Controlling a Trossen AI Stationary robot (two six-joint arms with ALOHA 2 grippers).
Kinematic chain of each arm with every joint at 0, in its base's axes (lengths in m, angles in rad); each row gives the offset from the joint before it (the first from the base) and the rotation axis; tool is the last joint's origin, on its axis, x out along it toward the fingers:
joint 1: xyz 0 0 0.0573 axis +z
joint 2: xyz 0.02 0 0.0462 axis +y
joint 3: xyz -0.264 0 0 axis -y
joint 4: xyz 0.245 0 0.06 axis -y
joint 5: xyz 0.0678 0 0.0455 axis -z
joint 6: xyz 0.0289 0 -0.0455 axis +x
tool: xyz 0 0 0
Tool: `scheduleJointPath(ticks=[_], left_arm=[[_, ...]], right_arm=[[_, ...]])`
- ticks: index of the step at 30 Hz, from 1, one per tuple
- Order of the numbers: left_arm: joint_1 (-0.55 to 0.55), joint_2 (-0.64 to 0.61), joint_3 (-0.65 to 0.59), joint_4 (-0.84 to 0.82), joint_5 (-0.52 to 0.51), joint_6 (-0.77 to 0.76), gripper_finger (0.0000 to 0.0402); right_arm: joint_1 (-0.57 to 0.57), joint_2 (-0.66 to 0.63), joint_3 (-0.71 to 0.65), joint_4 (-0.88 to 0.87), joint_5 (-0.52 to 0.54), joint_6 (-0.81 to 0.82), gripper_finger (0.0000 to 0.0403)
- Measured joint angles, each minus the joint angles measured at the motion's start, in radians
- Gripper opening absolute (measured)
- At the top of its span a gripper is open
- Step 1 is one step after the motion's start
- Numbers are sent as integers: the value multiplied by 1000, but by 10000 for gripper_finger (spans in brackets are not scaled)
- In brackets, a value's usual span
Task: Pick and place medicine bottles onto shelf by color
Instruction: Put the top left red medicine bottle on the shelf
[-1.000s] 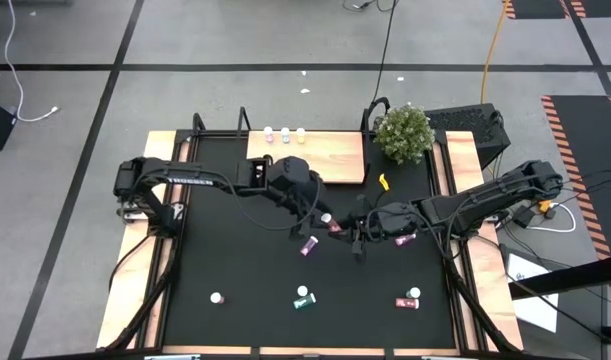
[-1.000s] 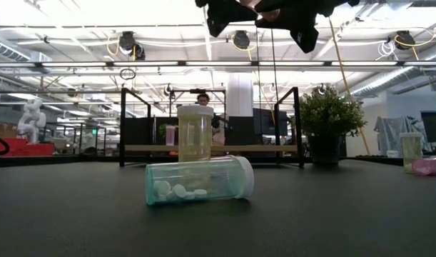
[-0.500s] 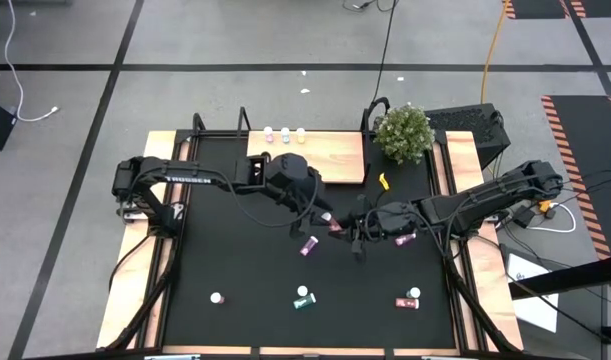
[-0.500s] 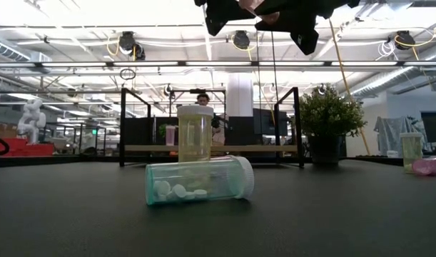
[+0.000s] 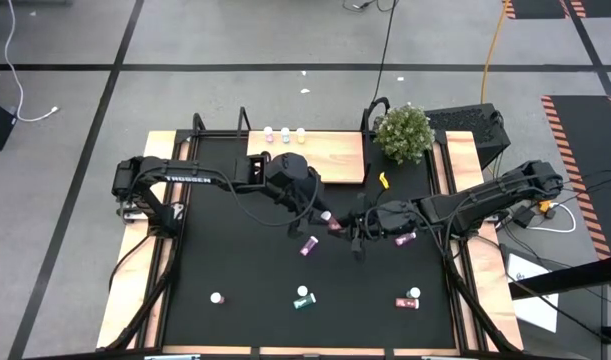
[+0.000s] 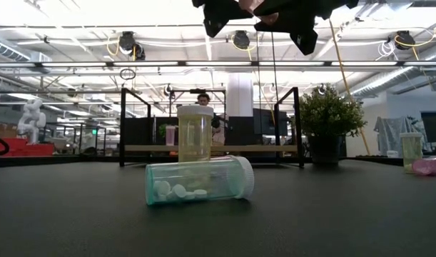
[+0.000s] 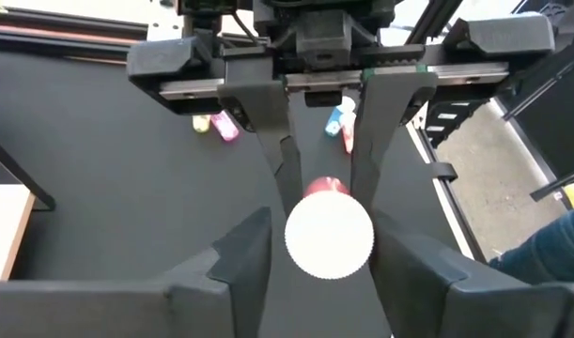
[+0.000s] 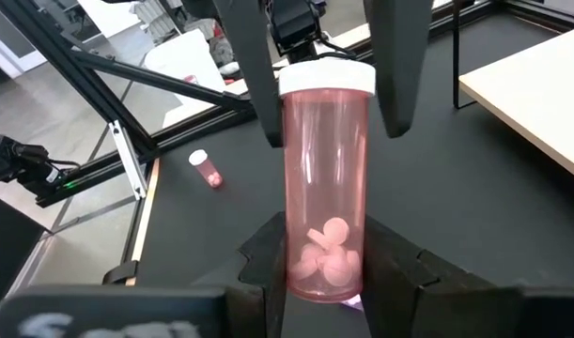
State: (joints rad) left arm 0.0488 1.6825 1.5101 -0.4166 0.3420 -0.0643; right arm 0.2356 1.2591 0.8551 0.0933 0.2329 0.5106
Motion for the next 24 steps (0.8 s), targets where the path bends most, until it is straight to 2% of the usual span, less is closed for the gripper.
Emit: scheduleJointPath(ticks=[5, 11, 19, 22, 24], left_arm=[[9, 0, 0, 3, 5, -17, 133], [15, 0, 0, 2, 6, -17, 130], [117, -28, 8, -39, -43, 15, 131], [173, -24, 81, -97, -156, 77, 131], [213, 8, 173, -181, -193, 140, 131]], right_arm=[[-1, 0, 0, 0, 2, 1, 98], [-1, 0, 0, -12, 22, 1, 107], [0, -98, 0, -184, 180, 61, 187], [0, -171, 0, -219, 242, 86, 216], [-7, -218, 0, -220, 283, 72, 229]])
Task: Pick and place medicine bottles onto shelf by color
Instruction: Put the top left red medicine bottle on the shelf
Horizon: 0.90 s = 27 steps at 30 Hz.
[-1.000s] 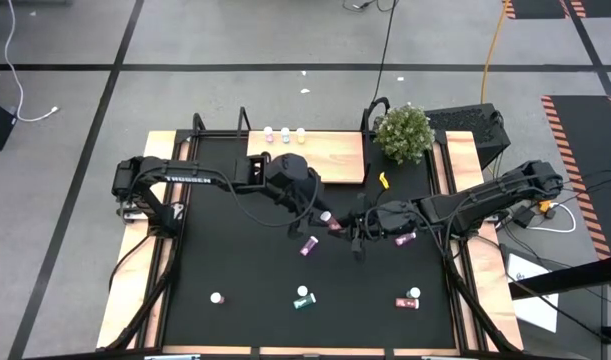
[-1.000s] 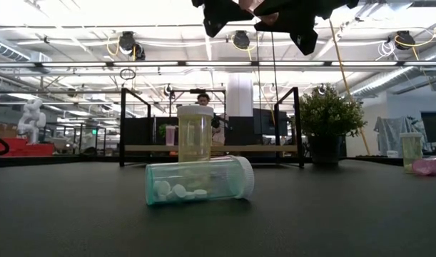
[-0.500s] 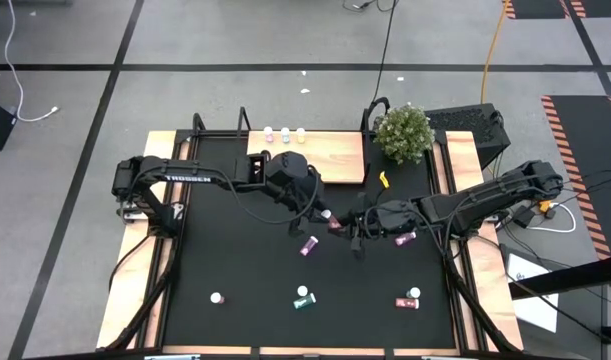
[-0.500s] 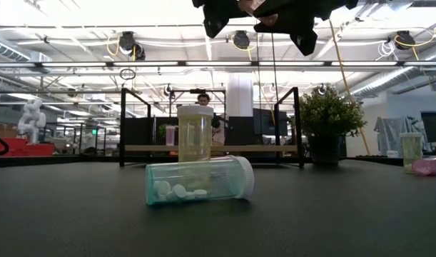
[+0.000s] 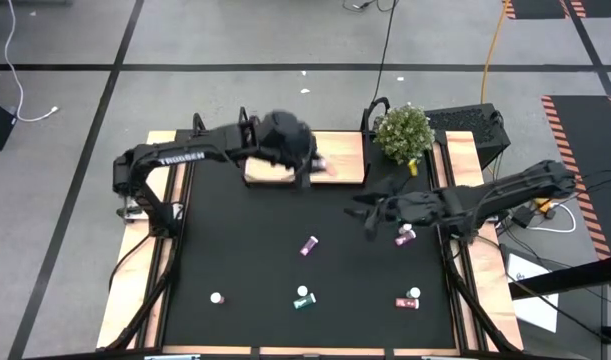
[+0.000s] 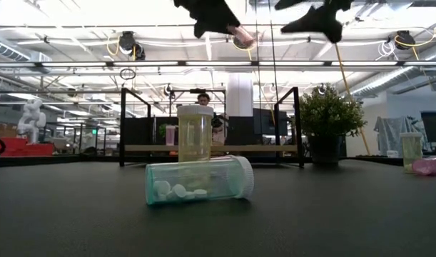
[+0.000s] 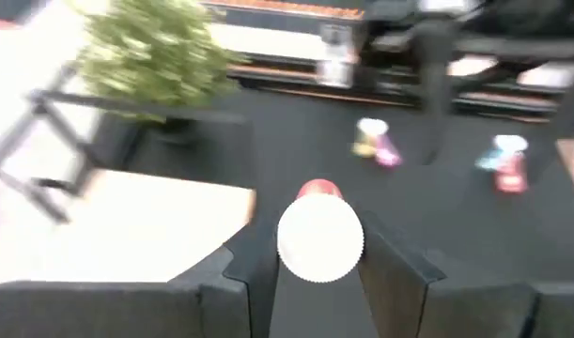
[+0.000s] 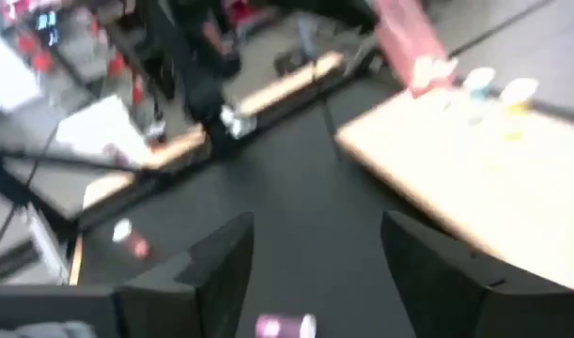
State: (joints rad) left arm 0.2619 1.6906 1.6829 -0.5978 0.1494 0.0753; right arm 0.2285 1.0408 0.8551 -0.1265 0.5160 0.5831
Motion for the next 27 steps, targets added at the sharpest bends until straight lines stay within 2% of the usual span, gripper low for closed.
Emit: scheduleJointPath(ticks=[5, 10, 16, 20, 23, 27], left_arm=[[99, 183, 255, -241, -57, 83, 131], [183, 335, 441, -291, -95, 146, 131], [266, 486, 525, -238, -161, 205, 131], [302, 569, 541, -213, -180, 168, 131], [302, 605, 541, -238, -179, 158, 131], [296, 618, 544, -250, -181, 236, 131]], right_arm=[[-37, -74, 0, -7, 37, -61, 237], [-73, -87, 0, -28, 35, -71, 237], [-121, -60, 0, -90, 35, -61, 237], [-169, -40, 0, -123, 30, -69, 237], [-218, -38, -1, -147, -22, -63, 237], [-275, -39, -1, -147, -47, -53, 237]])
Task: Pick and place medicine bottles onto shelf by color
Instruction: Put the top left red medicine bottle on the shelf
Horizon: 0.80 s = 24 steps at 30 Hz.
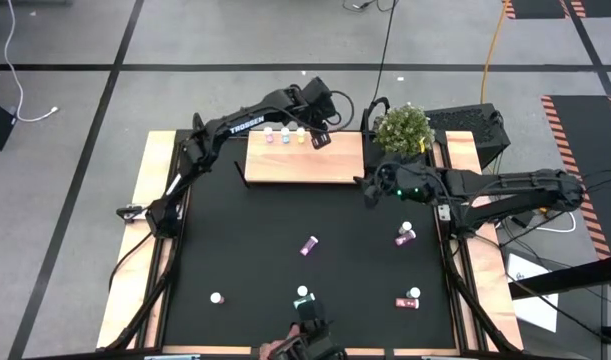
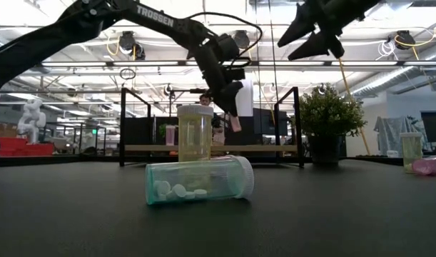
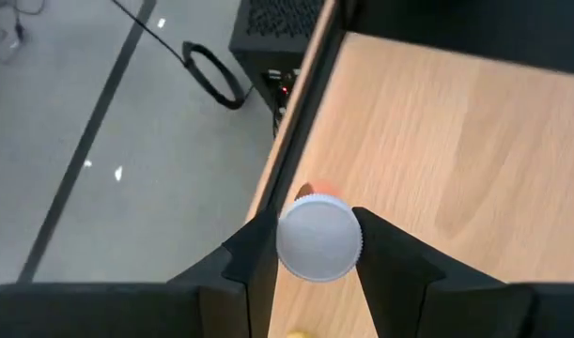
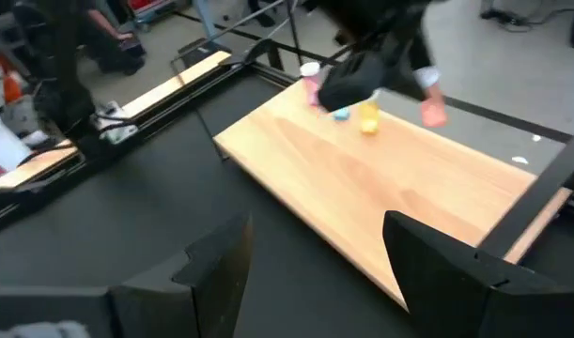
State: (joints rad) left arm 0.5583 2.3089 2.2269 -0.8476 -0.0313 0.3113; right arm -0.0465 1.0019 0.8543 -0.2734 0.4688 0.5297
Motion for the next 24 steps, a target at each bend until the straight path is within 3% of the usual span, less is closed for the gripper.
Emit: scheduleJointPath(ticks=[7, 24], left_arm=[[-2, 11, 0, -75, -5, 157, 131], [7, 39, -9, 5, 32, 258, 131]], right_arm=[[-61, 0, 0, 16, -2, 80, 237], [-94, 0, 0, 31, -23, 95, 237]])
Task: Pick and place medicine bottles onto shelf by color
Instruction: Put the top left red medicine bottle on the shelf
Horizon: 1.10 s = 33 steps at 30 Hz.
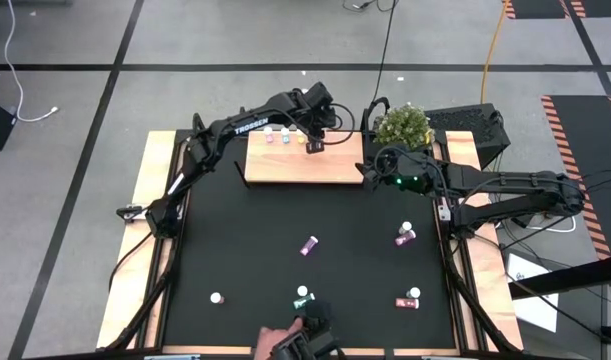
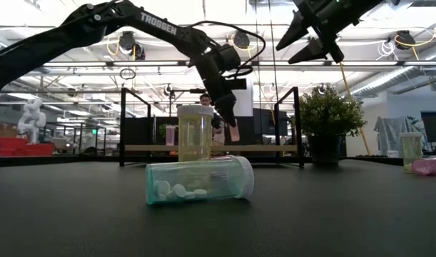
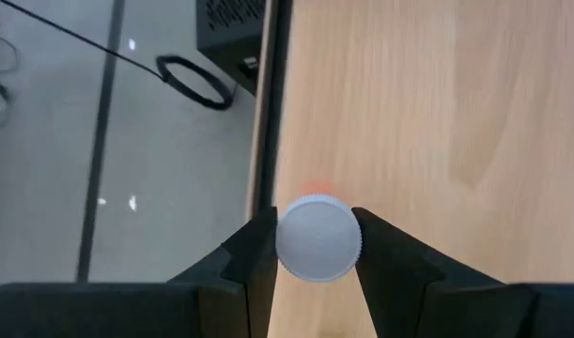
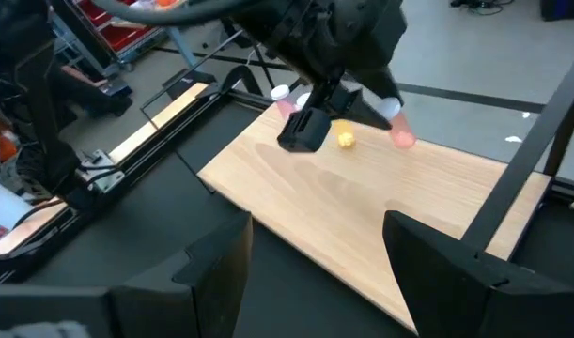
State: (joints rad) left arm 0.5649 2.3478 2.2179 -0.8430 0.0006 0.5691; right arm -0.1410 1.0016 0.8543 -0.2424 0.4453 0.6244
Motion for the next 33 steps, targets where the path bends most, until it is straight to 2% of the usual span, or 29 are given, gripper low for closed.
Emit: scheduleJointPath(ticks=[16, 19, 33], left_arm=[[32, 7, 0, -59, 35, 28, 131], [32, 22, 1, -57, 69, 26, 131], [26, 24, 1, -47, 71, 23, 131]], right_arm=[[-2, 0, 0, -1, -6, -21, 237], [-2, 0, 0, -2, -6, -28, 237], [-3, 0, 0, -2, -6, -35, 237]])
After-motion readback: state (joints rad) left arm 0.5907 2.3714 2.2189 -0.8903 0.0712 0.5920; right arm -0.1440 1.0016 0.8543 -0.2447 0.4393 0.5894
